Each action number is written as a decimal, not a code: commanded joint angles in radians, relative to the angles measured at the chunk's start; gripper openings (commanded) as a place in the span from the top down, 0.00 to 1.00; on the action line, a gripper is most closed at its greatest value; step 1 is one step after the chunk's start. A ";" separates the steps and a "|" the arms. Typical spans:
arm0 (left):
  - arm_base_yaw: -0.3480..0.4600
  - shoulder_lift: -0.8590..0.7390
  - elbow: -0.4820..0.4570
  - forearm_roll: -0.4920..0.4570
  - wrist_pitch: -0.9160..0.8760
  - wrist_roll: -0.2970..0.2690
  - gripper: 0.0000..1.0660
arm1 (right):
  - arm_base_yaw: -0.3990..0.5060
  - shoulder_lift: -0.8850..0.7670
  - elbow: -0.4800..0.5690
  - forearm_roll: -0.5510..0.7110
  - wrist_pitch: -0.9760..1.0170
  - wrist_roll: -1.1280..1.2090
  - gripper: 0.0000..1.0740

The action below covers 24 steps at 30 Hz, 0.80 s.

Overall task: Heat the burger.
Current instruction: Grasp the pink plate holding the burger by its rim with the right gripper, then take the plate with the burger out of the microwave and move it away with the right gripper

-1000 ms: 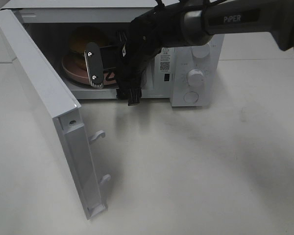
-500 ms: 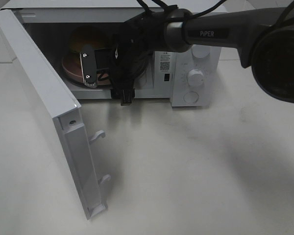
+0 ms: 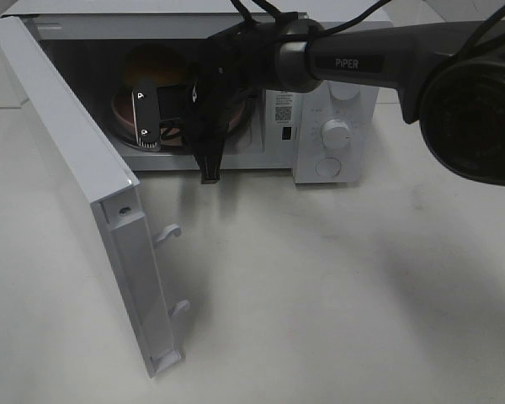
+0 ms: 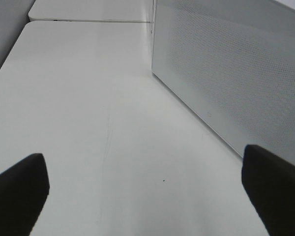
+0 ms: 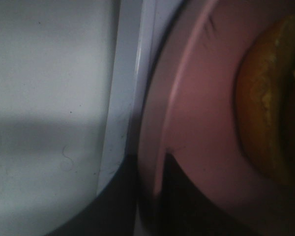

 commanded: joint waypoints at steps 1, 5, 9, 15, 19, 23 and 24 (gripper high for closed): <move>-0.003 -0.021 0.003 -0.011 -0.005 -0.003 0.06 | -0.004 -0.006 -0.003 0.008 0.029 0.013 1.00; -0.003 -0.021 0.003 -0.011 -0.005 -0.003 0.06 | -0.004 -0.016 0.002 0.008 0.037 0.009 1.00; -0.003 -0.021 0.003 -0.011 -0.005 -0.003 0.06 | -0.004 -0.032 0.021 0.008 0.040 -0.011 1.00; -0.003 -0.021 0.003 -0.011 -0.005 -0.003 0.06 | -0.004 -0.098 0.136 0.008 0.020 -0.151 1.00; -0.003 -0.021 0.003 -0.011 -0.005 -0.003 0.06 | -0.004 -0.155 0.231 0.008 -0.048 -0.213 1.00; -0.003 -0.021 0.003 -0.011 -0.005 -0.003 0.06 | -0.009 -0.198 0.293 0.011 -0.082 -0.248 1.00; -0.003 -0.021 0.003 -0.011 -0.005 -0.003 0.06 | -0.015 -0.222 0.326 0.020 -0.102 -0.294 1.00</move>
